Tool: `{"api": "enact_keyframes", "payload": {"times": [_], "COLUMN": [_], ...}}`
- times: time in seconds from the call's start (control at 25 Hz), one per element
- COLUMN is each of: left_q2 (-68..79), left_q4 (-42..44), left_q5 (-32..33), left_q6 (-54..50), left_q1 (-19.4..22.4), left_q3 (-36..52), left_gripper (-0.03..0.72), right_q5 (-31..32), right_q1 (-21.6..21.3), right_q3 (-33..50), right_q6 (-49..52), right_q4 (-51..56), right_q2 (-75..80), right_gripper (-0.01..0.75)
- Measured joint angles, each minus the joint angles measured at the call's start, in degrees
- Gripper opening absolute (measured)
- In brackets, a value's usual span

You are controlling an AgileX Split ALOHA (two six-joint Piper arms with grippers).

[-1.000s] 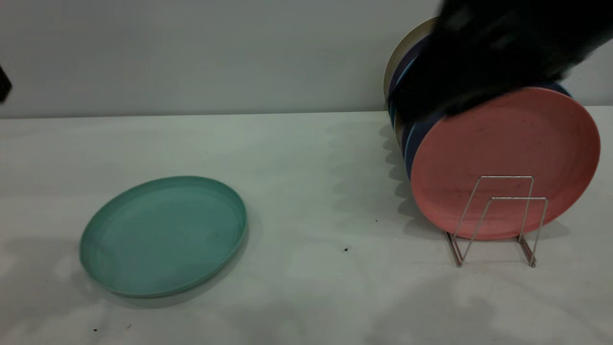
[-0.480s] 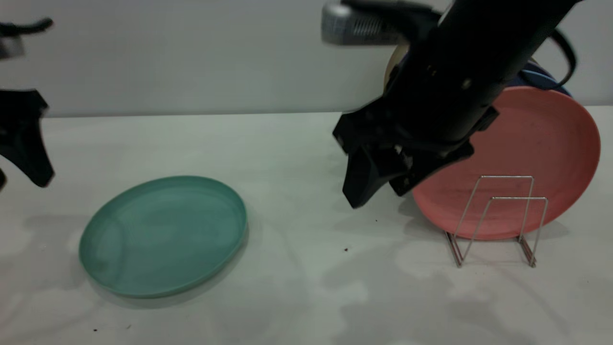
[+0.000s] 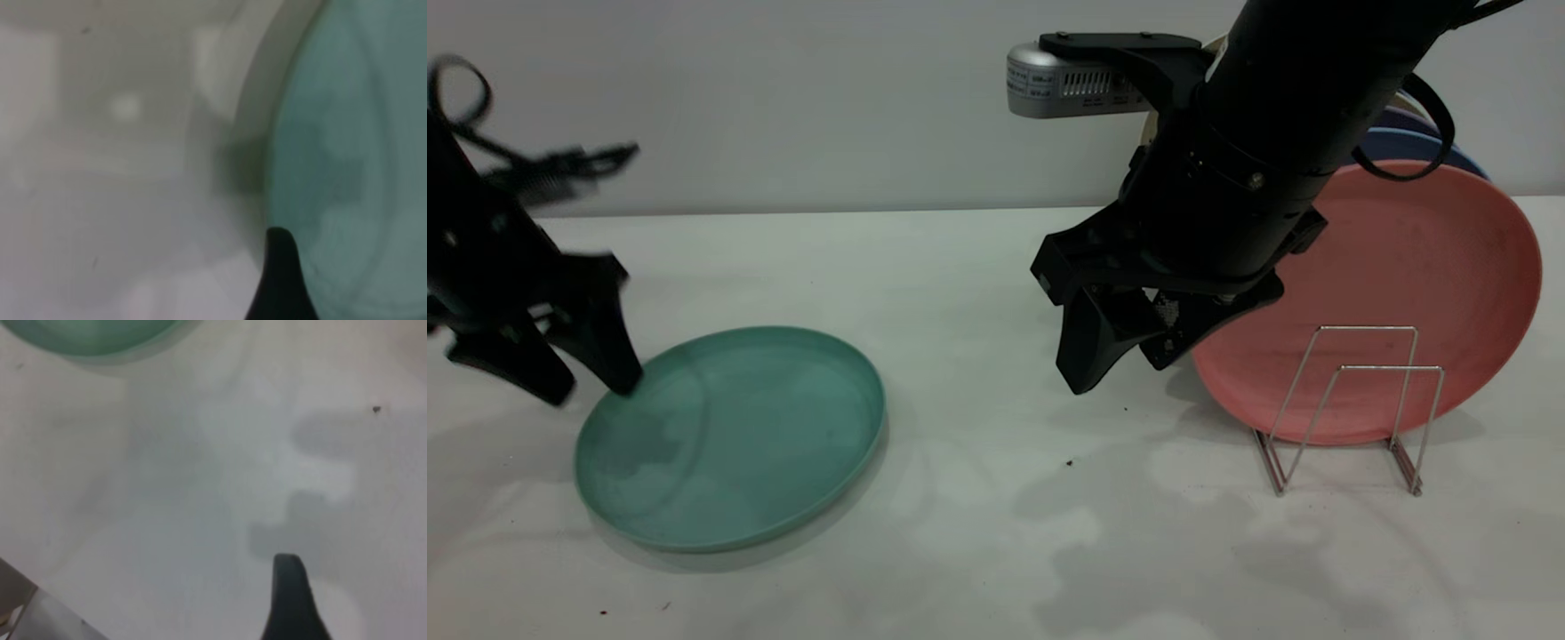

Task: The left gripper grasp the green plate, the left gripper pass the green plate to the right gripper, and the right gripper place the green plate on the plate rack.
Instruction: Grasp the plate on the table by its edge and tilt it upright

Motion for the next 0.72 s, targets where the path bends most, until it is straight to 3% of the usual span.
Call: {"api": "enact_keyframes", "payload": {"times": [0.72], "left_q2": [7.0], "left_q4": [-7.7], "left_q5": [-5.6], "left_q6": [3.8], "left_q1": [0.0], "left_q3": [-0.5], "left_gripper": [0.460], "right_q5": [0.5], "right_q1": [0.0], "right_q3": [0.0], "right_q6": [0.2], "right_q4": [-0.1], "right_q2": [0.0], "right_gripper": [0.525]}}
